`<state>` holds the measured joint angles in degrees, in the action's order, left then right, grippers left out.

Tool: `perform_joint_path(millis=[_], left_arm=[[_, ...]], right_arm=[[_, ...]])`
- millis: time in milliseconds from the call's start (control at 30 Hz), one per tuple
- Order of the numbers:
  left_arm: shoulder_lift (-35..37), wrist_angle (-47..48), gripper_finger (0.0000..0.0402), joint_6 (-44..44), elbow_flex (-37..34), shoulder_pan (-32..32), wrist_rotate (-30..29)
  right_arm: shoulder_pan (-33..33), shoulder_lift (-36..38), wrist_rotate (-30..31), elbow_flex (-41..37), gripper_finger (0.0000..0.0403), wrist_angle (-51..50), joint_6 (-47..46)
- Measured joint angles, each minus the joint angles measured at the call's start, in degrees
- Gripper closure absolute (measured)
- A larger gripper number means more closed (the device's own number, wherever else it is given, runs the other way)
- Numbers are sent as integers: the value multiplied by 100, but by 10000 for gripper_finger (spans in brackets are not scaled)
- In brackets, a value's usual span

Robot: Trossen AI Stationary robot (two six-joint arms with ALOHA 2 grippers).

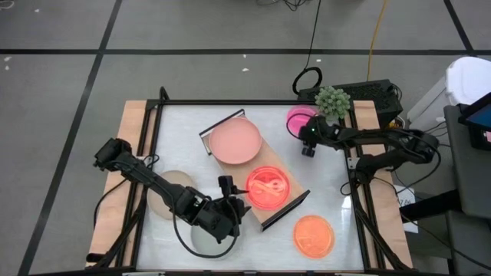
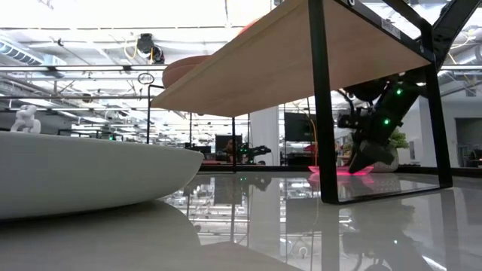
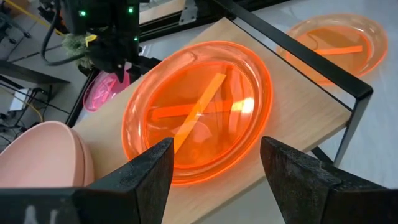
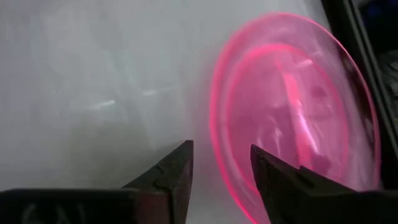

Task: Place and stack plates onto a shelf
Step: Stack the small pink plate on top of the small orange plate on the shelf

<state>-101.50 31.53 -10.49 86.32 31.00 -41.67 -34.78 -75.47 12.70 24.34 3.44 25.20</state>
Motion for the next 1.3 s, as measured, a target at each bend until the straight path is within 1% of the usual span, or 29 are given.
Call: perform_joint_path(millis=[67, 300, 433, 567, 767, 833, 1100, 1300], left_arm=[[1, 0, 156, 1, 0, 2, 0], [1, -2, 156, 24, 0, 2, 2], [1, -3, 156, 55, 0, 2, 2], [1, -5, 156, 80, 0, 2, 2], [0, -4, 156, 80, 0, 2, 2], [1, -4, 156, 80, 0, 2, 2], [1, -2, 156, 111, 2, 2, 3], [1, 38, 156, 132, 2, 3, 4]], right_arm=[[0, -72, 128, 0, 265, 104, -35], [-2, -250, 107, 4, 279, 242, -8], [-7, -365, 121, 9, 296, 306, -4], [-7, -382, 325, 9, 325, 293, -6], [-7, -391, 358, 4, 387, 264, 3], [-7, -374, 366, 2, 399, 250, 65], [98, -313, 388, 0, 401, 207, 129], [370, 262, 388, -9, 402, 35, 145]])
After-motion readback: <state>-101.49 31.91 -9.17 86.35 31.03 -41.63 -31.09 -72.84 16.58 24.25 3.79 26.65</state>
